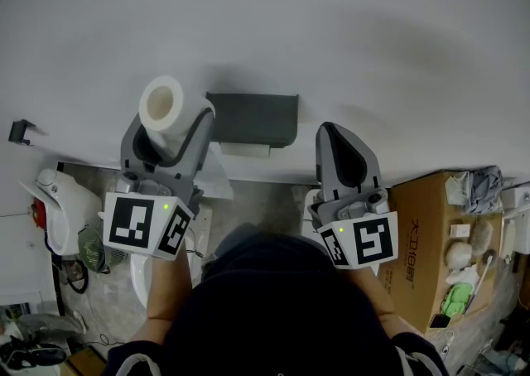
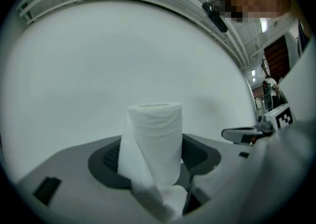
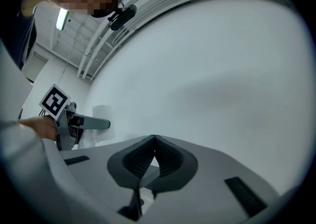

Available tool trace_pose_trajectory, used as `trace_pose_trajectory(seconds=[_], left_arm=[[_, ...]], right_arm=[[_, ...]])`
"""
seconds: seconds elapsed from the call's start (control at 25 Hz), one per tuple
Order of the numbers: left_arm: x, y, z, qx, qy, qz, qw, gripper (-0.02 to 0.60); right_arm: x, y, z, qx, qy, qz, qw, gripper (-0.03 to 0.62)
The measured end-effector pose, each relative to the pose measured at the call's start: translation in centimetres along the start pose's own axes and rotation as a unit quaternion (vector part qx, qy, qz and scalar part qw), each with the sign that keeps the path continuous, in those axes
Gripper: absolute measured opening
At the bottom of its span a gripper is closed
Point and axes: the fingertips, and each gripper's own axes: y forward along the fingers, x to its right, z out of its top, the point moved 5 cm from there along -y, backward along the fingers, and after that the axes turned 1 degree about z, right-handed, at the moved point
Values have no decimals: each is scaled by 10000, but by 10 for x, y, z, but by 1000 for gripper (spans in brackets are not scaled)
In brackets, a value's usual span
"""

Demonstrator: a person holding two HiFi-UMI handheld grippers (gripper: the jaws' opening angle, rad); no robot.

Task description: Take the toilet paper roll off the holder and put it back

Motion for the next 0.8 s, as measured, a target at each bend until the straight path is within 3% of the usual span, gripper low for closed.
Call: trace_pose_trajectory(seconds=[0.8], left_arm=[[25,23,-4,12,44,-395,9992,296]], right_arm=[[6,0,-5,-12,69,-102,9999,15]])
